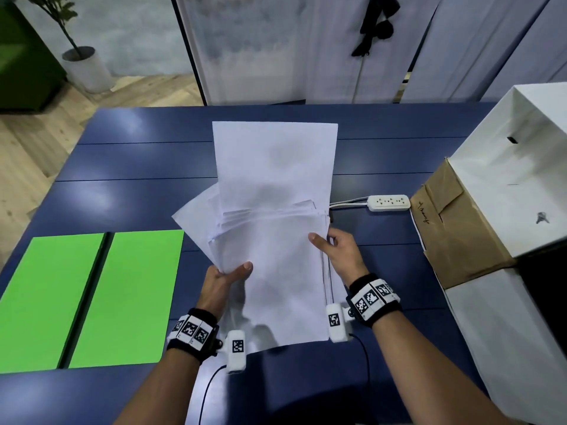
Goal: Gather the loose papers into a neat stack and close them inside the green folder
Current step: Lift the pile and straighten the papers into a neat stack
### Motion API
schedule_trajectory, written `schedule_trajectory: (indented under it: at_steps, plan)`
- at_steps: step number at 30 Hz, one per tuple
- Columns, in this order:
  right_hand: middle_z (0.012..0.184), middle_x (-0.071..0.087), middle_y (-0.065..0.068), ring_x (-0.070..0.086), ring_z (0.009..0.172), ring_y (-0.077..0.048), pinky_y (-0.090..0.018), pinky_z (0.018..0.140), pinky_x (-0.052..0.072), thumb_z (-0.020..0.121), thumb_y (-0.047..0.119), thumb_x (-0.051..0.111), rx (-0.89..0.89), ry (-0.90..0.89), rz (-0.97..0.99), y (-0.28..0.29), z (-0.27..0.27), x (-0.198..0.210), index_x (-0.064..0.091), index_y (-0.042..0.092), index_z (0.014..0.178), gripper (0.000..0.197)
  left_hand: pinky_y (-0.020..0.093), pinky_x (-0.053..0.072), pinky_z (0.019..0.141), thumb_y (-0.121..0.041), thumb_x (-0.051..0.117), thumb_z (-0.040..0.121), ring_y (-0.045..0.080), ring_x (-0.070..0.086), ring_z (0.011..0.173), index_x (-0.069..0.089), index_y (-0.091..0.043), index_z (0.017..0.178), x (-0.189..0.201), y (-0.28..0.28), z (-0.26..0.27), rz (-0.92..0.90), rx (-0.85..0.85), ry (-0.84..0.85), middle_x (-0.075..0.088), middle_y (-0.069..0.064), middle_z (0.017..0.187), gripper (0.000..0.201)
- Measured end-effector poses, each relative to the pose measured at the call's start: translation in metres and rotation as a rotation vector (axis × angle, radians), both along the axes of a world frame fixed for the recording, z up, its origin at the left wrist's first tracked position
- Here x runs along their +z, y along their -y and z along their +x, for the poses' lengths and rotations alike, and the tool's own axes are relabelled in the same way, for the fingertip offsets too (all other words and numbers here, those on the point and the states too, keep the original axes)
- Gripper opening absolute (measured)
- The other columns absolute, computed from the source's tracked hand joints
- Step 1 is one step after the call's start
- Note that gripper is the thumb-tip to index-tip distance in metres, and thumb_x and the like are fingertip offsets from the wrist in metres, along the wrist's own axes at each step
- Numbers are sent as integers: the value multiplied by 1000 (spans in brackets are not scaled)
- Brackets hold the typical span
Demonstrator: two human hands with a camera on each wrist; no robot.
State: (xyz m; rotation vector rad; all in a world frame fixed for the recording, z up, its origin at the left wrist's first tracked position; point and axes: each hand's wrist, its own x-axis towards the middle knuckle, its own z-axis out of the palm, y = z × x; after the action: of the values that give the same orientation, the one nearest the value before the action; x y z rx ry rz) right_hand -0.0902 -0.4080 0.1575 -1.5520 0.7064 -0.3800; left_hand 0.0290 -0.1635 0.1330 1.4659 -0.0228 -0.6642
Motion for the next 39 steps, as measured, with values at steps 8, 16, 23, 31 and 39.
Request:
schedule_trajectory:
  at_steps: [8, 16, 23, 31, 39]
  plan:
    - [79, 66, -16, 53, 71, -5, -21, 67, 46, 97, 18, 67, -195, 177, -215, -43, -7, 17, 66, 1, 86, 20, 19, 55, 77, 9, 65, 88, -1, 70, 81, 67, -6, 109, 9, 20, -12, -61, 163, 234, 77, -15, 87, 26]
    - [125, 65, -2, 64, 117, -15, -29, 100, 51, 98, 17, 64, -155, 153, -283, -49, -10, -30, 65, 18, 122, 25, 18, 55, 71, 4, 66, 90, 2, 73, 78, 72, -15, 96, 1, 24, -21, -14, 95, 242, 78, -13, 84, 20]
    - [114, 63, -4, 55, 98, 14, -26, 95, 47, 86, 63, 60, -169, -5, -358, -36, -17, -32, 70, 9, 94, 55, 27, 58, 77, 10, 74, 80, 16, 75, 86, 64, 6, 116, 6, 21, -14, -84, 72, 220, 79, 2, 94, 37]
    - [129, 65, 6, 63, 115, -9, -3, 91, 42, 86, 31, 79, -95, -41, -337, -21, -22, -35, 72, 17, 116, 34, 26, 58, 76, 13, 74, 78, 14, 75, 84, 68, 4, 111, 11, 20, -15, -103, 23, 203, 79, 1, 92, 35]
    - [106, 76, 10, 72, 101, -2, -36, 96, 58, 75, 32, 88, -71, -114, -83, -23, -28, -61, 68, 16, 120, 52, 30, 58, 76, 12, 76, 77, 15, 73, 82, 74, -16, 97, 10, 18, -14, -96, 16, 221, 79, 0, 90, 34]
